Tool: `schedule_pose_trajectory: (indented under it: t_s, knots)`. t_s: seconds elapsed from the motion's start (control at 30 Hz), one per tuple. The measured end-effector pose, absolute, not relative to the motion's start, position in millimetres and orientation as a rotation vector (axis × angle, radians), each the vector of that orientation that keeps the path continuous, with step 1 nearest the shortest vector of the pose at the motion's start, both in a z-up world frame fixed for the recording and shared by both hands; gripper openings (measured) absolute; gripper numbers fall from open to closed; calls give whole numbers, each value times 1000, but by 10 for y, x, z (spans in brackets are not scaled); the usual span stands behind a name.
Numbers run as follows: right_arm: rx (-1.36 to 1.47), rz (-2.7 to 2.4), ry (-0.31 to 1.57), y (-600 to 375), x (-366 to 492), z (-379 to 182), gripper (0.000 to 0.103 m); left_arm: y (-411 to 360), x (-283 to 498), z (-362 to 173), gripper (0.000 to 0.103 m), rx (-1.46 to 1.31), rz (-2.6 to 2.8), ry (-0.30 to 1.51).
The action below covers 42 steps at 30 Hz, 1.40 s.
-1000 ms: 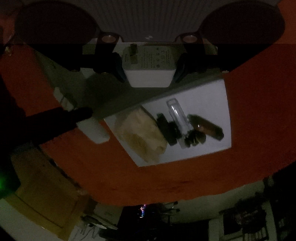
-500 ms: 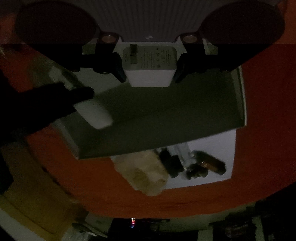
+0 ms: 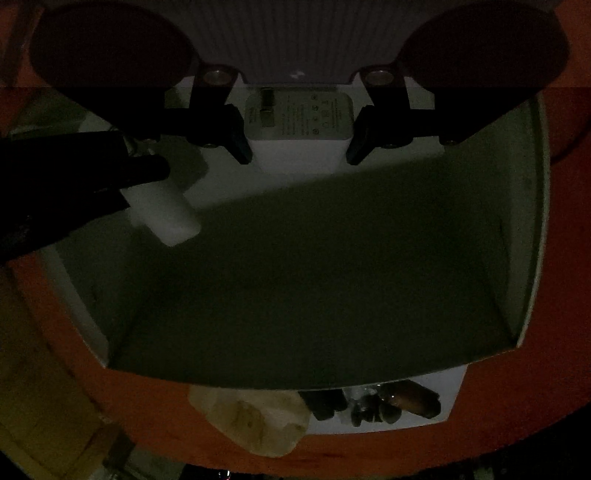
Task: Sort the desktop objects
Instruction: 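Lower both white items into the box and open both tools, then withdraw both open tools from the box back toward the paper sheet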
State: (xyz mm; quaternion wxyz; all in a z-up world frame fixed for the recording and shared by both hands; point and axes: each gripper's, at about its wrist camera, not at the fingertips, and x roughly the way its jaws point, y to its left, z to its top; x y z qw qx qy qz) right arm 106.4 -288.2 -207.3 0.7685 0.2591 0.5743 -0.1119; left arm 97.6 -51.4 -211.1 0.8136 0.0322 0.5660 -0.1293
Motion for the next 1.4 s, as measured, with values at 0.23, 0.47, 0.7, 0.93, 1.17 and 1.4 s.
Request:
schedule_pose_trajectory:
  t_s: [0.23, 0.47, 0.7, 0.93, 1.17, 1.4]
  knots:
    - [532, -238, 1291, -2841, 1142, -2320, 49, -558, 997, -2218, 51, 99, -255, 1227]
    - [495, -269, 1323, -2825, 1170, -2478, 49, -603, 1061, -2351, 51, 87, -234, 1313]
    - [496, -281, 1345, -2840, 1234, -2515, 49, -699, 1095, -2398, 53, 119, -229, 1317]
    - [533, -284, 1388, -2843, 1241, -2635, 49, -635, 1099, -2518, 63, 70, -213, 1383]
    - [558, -279, 1398, -2853, 1219, -2645, 56, -589, 1121, -2522, 75, 45, -191, 1398]
    - [691, -311, 1324, -2886, 1049, -2573, 74, -523, 996, -2312, 76, 34, -182, 1275]
